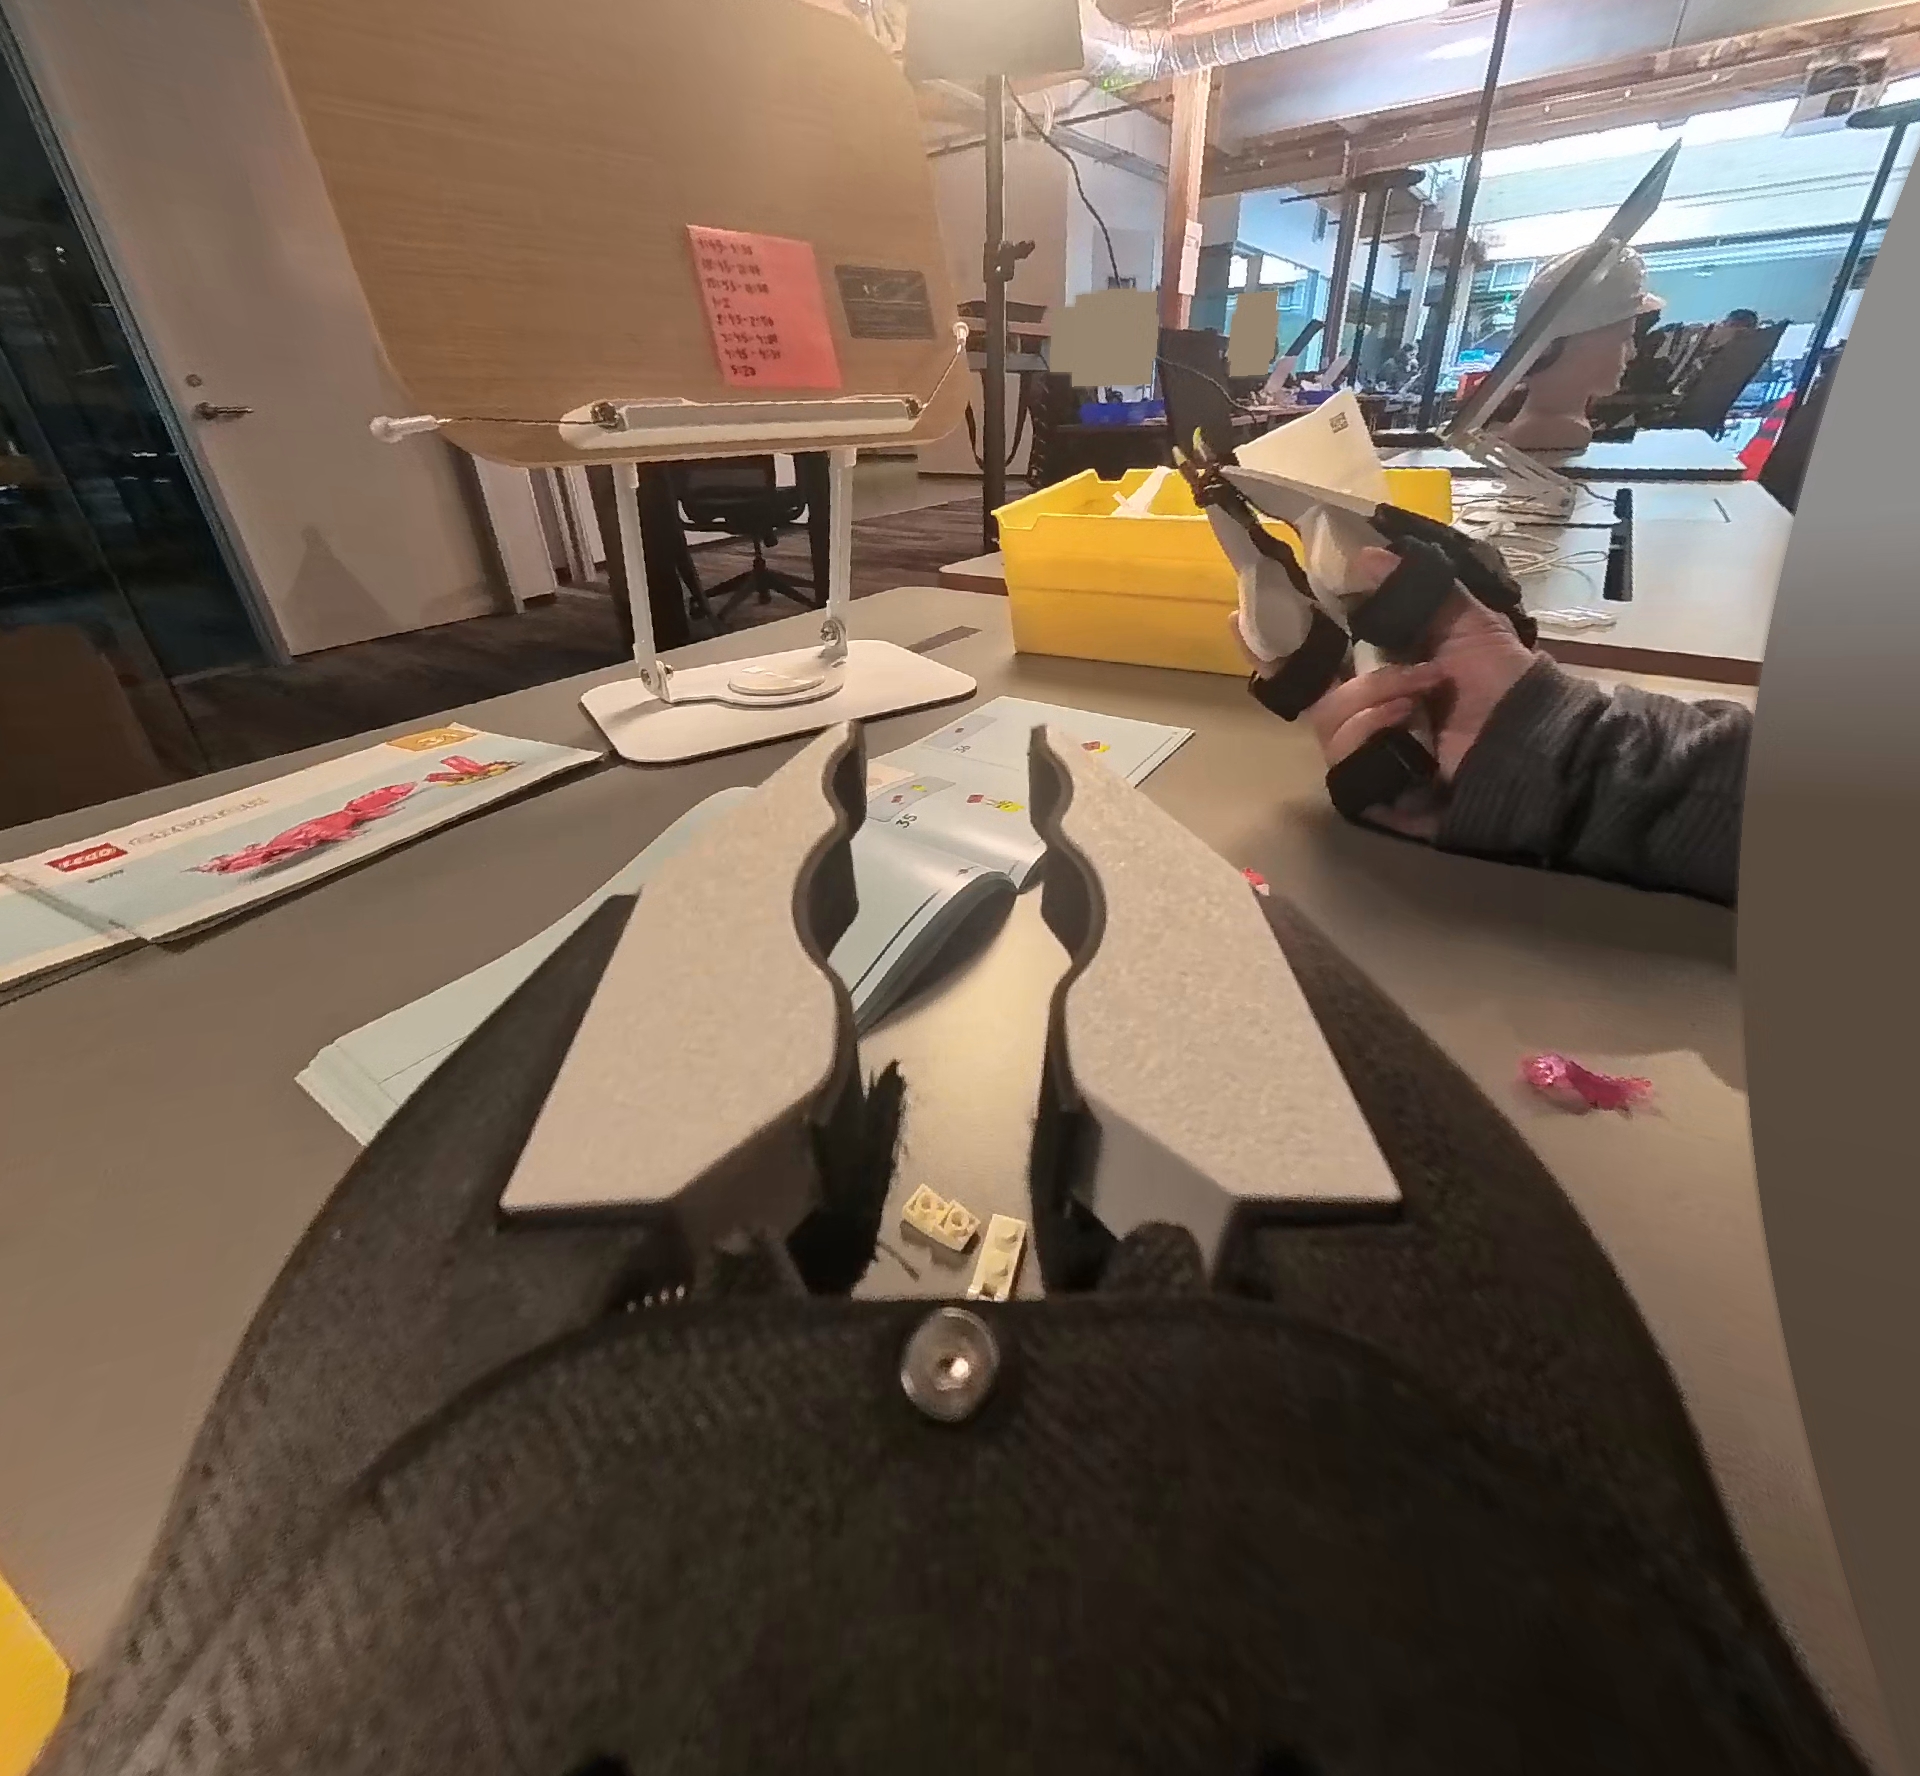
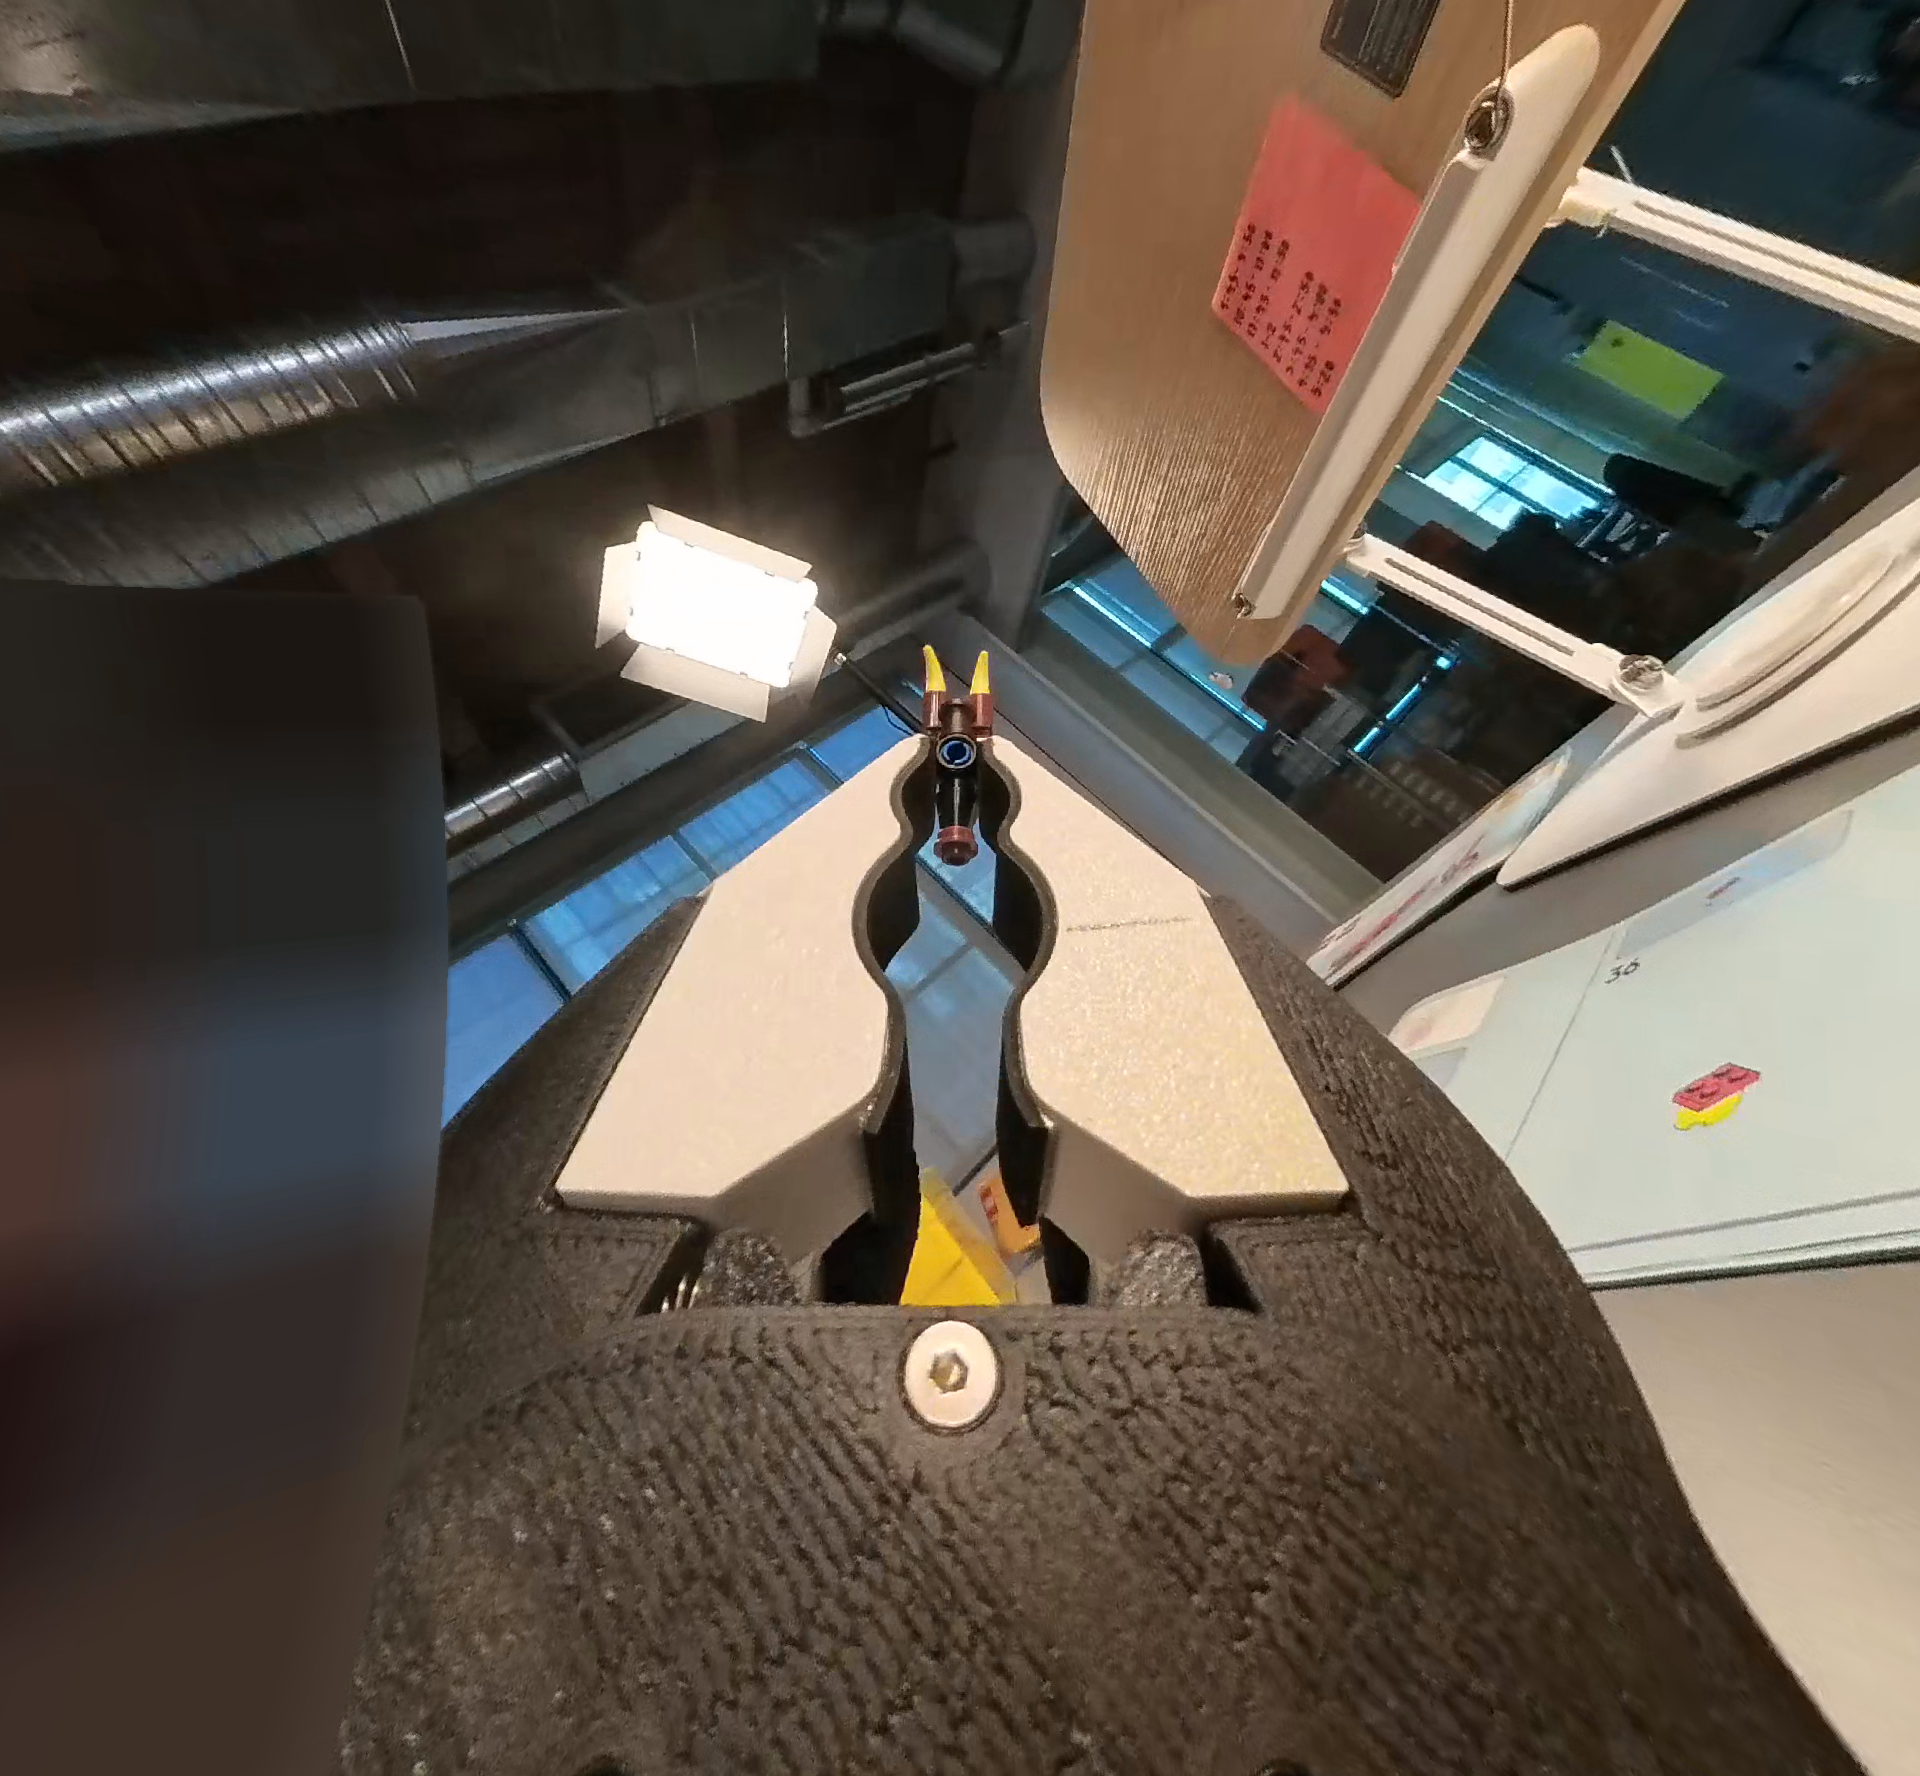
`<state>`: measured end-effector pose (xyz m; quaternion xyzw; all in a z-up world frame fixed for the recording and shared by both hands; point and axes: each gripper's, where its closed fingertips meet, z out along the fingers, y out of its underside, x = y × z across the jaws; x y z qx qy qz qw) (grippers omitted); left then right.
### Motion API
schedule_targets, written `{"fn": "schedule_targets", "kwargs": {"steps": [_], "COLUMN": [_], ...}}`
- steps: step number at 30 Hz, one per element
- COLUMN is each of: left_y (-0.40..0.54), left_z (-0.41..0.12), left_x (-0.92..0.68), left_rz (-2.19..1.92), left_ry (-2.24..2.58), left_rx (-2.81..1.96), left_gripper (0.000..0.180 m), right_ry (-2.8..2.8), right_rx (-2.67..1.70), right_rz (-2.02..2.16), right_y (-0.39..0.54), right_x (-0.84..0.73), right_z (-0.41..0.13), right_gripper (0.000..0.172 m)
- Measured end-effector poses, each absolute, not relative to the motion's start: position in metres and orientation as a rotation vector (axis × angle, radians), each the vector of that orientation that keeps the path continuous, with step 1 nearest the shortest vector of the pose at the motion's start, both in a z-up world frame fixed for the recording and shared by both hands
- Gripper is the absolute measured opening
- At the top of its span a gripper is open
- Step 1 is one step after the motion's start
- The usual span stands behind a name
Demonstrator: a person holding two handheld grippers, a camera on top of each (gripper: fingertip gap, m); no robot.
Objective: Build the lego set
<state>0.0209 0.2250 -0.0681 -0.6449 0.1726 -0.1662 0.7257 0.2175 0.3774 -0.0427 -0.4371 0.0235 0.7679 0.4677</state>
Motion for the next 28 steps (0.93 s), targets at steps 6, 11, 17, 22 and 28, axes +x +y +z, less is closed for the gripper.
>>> {"fn": "schedule_targets", "kwargs": {"steps": [6, 11, 17, 22, 28], "left_y": [0.225, 0.223, 0.223, 0.223, 0.223], "left_z": [-0.068, -0.068, -0.067, -0.068, -0.075], "left_x": [0.021, 0.023, 0.023, 0.024, 0.036], "left_rz": [-0.368, -0.383, -0.386, -0.379, -0.31], "left_ry": [0.382, 0.396, 0.399, 0.406, 0.496], "left_rx": [-1.424, -1.413, -1.411, -1.415, -1.434], "left_gripper": [0.029, 0.018, 0.013, 0.013, 0.014], "right_ry": [0.046, 0.009, -0.177, -0.361, -0.426], "right_rx": [-1.068, -1.106, -1.182, -1.237, -1.255], "right_rz": [1.884, 1.847, 1.737, 1.536, 1.515], "right_y": [0.377, 0.375, 0.362, 0.352, 0.346], "right_x": [0.216, 0.21, 0.188, 0.172, 0.163], "right_z": [-0.042, -0.044, -0.045, -0.049, -0.051], "right_gripper": [0.005, 0.005, 0.005, 0.005, 0.005]}}
